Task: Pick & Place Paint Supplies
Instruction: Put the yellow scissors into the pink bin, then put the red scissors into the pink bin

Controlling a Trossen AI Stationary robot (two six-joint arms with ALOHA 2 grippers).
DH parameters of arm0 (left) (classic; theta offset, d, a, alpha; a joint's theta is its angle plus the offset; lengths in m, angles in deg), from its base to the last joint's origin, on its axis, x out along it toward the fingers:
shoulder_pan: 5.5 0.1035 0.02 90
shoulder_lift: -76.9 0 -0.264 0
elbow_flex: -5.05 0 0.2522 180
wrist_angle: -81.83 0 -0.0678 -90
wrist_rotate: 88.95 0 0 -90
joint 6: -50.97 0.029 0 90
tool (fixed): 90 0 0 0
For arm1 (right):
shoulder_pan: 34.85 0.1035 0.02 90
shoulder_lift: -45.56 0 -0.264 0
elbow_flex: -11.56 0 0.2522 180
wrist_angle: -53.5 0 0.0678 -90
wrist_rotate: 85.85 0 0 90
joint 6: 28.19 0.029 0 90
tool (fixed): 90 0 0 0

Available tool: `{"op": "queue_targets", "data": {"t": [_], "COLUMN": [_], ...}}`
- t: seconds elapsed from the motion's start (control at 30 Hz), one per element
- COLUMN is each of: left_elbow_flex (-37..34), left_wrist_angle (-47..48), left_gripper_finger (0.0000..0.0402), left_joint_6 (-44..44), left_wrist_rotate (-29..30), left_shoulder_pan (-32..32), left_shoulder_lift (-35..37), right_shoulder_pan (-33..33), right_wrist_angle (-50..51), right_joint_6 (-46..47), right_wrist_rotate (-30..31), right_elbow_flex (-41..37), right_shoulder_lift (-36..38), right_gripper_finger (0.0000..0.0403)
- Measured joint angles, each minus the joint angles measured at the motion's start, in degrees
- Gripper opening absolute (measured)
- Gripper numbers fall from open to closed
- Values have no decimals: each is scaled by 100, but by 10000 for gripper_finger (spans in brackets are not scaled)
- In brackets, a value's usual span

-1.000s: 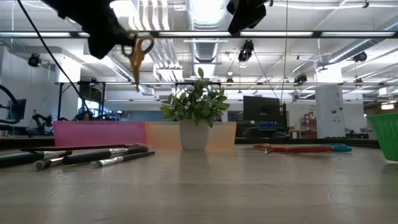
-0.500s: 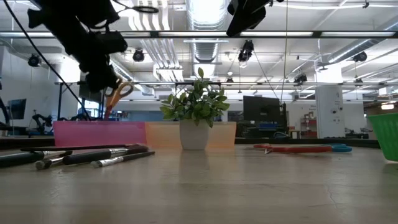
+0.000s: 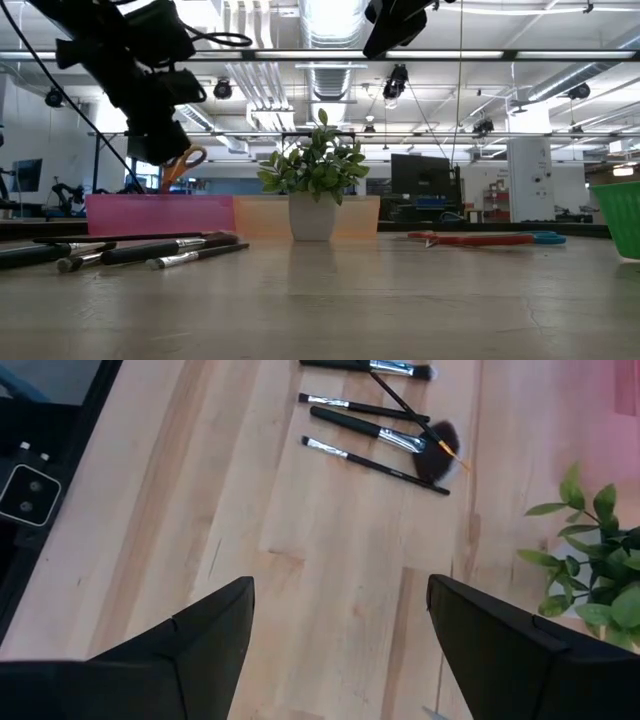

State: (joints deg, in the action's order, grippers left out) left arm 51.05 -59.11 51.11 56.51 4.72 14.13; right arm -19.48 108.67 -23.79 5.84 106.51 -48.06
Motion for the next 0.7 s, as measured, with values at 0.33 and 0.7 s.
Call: {"op": "queue_targets", "data": {"t": [0.33, 0.7], "left_elbow_flex": [-1, -1], "left_wrist_angle": [-396, -1403], "left_gripper_finger": [209, 250], "left_joint_6": [72, 465], "left_wrist_rotate": [275, 61], "left_shoulder_pan": [2, -52], "left_shoulder_lift": [1, 71], "right_shoulder_pan": [0, 0], "right_wrist_angle": [0, 196], "right_joint_6": [0, 16], "right_wrist_rotate": [-2, 73], "right_elbow_flex": [0, 0], "right_shoulder_lift": [0, 2], "right_gripper_finger": [295, 295]}}
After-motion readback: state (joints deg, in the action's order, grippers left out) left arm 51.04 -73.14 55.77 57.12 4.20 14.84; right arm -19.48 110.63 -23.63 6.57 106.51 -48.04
